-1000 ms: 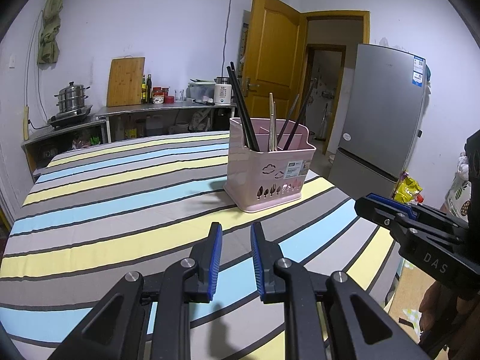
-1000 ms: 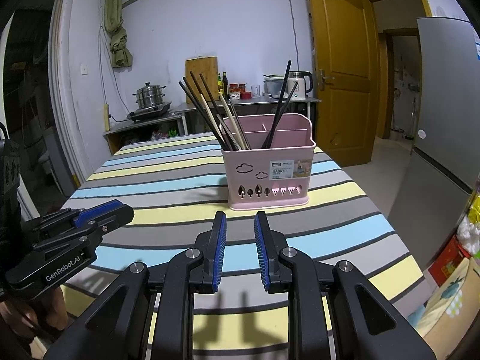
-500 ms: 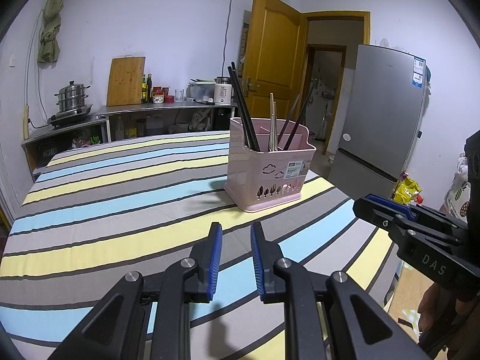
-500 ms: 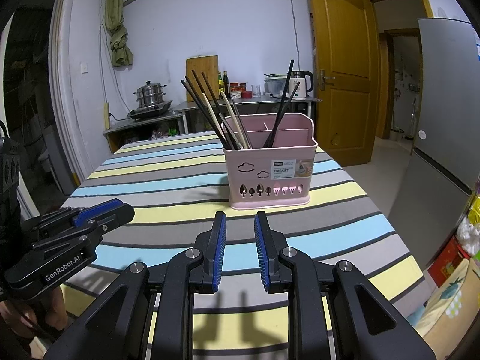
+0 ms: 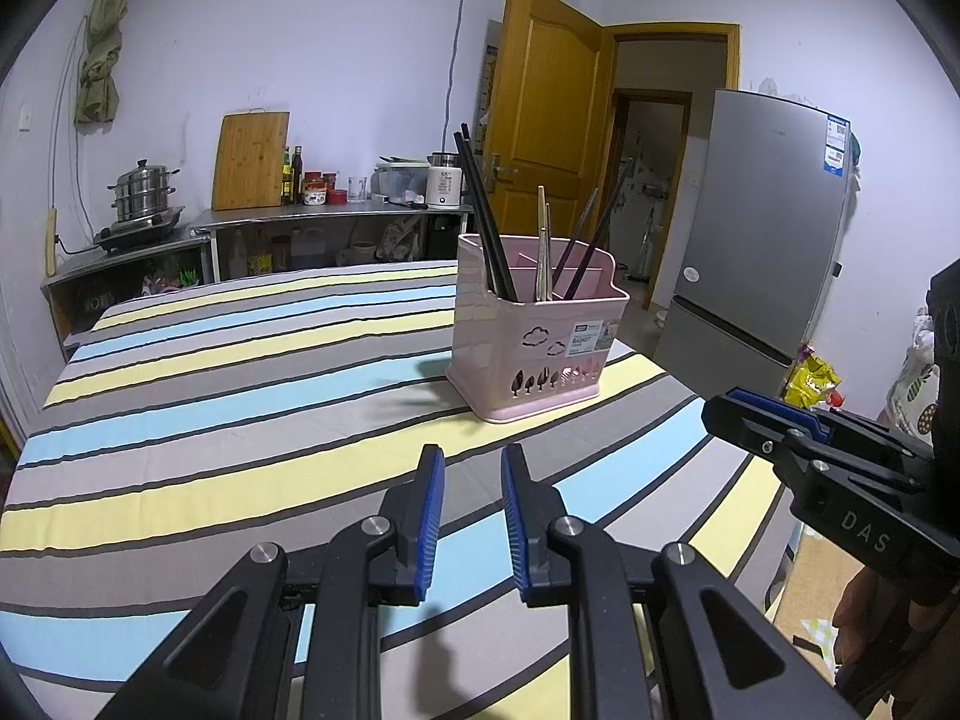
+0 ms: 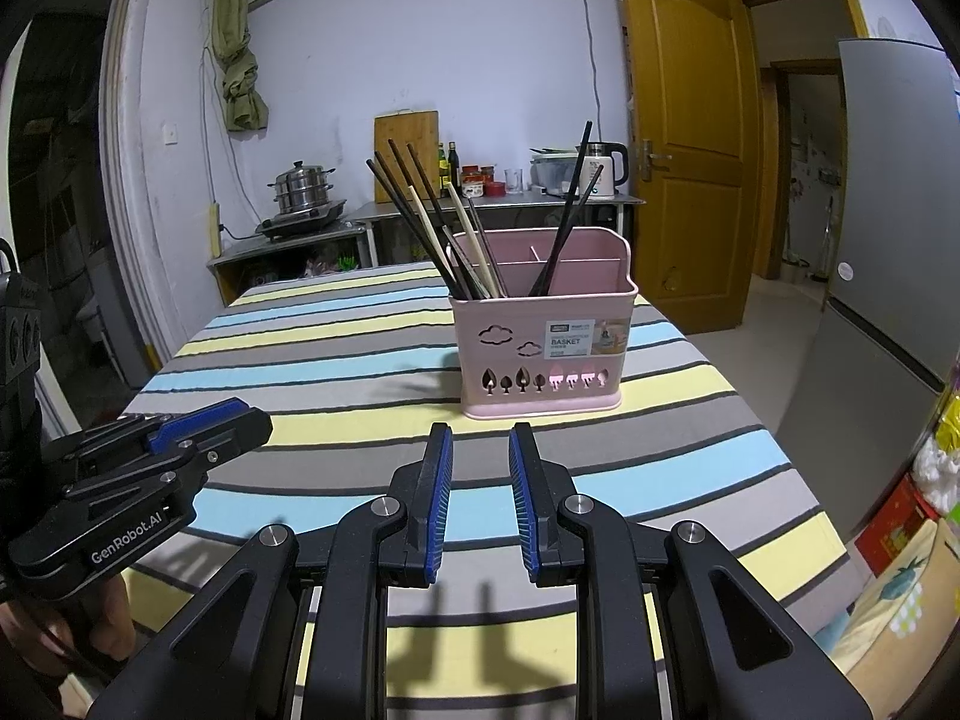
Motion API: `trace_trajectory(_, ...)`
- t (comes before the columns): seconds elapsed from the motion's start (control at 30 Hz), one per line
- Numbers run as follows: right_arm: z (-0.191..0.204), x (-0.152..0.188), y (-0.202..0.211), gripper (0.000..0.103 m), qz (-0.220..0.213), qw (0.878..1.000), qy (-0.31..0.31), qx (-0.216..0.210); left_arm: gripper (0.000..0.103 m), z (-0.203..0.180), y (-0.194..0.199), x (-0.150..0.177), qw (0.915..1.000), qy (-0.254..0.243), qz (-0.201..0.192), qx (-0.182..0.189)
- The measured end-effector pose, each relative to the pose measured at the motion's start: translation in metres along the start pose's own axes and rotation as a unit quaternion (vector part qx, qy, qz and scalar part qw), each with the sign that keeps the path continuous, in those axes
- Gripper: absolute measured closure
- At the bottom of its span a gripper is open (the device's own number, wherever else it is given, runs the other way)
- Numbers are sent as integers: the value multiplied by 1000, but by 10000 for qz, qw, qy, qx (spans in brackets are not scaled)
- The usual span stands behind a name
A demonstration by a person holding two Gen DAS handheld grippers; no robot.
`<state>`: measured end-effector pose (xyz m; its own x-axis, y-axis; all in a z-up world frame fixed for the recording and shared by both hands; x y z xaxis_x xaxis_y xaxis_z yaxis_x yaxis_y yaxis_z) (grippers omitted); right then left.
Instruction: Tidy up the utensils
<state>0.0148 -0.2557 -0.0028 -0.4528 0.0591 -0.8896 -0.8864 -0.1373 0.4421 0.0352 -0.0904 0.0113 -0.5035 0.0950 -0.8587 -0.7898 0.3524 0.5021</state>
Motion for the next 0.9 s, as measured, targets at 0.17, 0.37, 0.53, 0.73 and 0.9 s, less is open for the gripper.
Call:
trace_trajectory(0.17, 0, 0, 0, 83, -1, 10000, 5, 4, 84, 0, 0, 0, 10000, -2, 3, 8)
trace_trajectory(0.37, 0, 0, 0, 83, 4, 10000, 3, -3, 84, 1, 1, 0, 10000, 32, 26, 27)
trace_trajectory(0.53, -1, -1, 0, 83, 6, 10000, 7, -8, 84, 1, 1, 0, 10000, 36, 36, 34)
trace_trajectory(0.73, -1, -1, 0, 83, 14, 10000, 10, -6, 84, 0, -1, 1, 10000, 17, 56, 37)
trace_trajectory(0.9, -1, -1, 0, 83, 13, 10000, 14, -6, 84, -3, -1, 1, 10000, -42, 71, 36)
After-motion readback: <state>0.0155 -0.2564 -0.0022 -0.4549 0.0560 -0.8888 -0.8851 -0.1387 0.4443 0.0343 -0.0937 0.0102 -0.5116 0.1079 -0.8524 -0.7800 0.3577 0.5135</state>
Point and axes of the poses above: each gripper's, at about its wrist camera, not at the fingertips, and y roughly against the way its jaws point, z to its left, x to its underside, the point moved 1 cm from there along -y, roughly the way its jaws point, and after that the axes turned 3 degrees about -x, right-handed, at the moved point
